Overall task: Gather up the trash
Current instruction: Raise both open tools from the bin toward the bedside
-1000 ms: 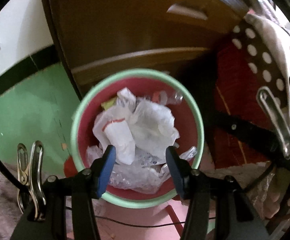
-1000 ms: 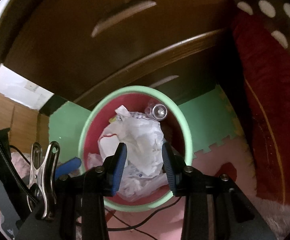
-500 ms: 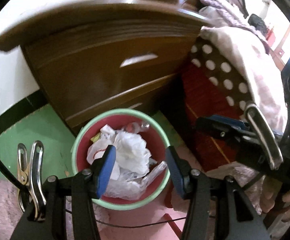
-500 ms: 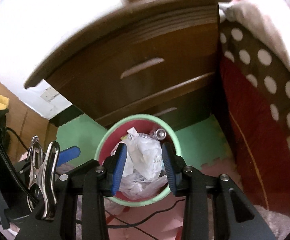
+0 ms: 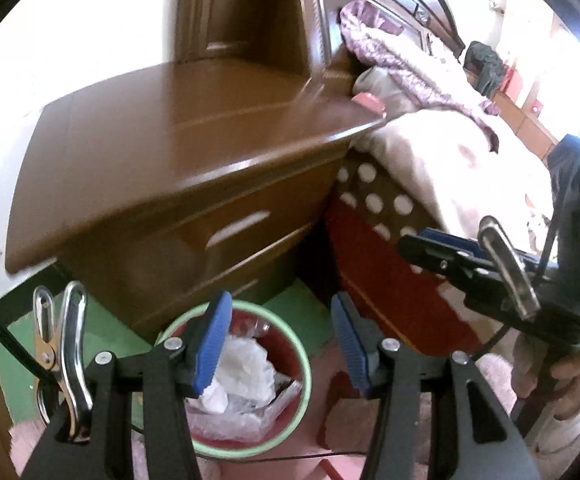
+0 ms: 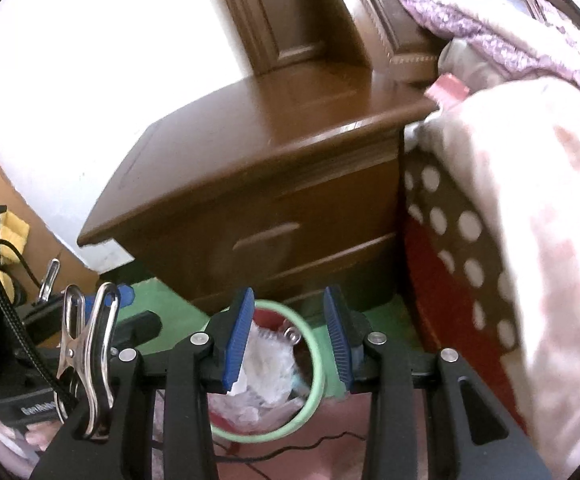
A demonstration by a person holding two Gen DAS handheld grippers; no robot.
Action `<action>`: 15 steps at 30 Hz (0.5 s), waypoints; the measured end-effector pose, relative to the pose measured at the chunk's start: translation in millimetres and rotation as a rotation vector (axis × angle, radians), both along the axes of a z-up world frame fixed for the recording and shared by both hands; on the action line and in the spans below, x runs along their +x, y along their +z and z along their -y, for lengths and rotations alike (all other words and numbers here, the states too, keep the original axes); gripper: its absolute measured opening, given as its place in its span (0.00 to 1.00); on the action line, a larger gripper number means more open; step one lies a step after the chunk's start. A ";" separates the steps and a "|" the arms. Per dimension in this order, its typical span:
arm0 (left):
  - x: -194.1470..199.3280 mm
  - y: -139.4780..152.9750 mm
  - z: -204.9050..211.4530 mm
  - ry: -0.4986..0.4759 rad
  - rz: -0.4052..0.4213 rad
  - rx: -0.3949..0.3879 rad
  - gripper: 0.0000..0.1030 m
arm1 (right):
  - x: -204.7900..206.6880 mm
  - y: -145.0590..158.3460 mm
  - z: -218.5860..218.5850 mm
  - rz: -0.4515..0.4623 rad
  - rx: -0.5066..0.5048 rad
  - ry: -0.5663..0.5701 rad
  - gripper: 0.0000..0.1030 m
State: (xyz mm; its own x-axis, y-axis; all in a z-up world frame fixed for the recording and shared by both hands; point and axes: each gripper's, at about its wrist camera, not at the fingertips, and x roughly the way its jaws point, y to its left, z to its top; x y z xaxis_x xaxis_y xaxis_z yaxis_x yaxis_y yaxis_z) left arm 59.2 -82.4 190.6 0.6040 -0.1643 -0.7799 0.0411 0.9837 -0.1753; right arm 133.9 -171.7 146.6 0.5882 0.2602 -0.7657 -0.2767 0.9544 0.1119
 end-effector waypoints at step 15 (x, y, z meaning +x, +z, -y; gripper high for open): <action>90.2 62.4 43.1 -0.081 0.053 0.046 0.53 | 55.1 40.8 57.4 0.031 -0.003 -0.077 0.36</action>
State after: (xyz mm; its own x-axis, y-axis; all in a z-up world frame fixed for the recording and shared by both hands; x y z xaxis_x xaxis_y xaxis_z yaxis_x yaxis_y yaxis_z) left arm 149.4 -125.5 253.0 0.6306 -0.1790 -0.7552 0.1289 0.9837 -0.1254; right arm 188.9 -229.1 187.3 0.6299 0.2106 -0.7476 -0.2056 0.9734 0.1010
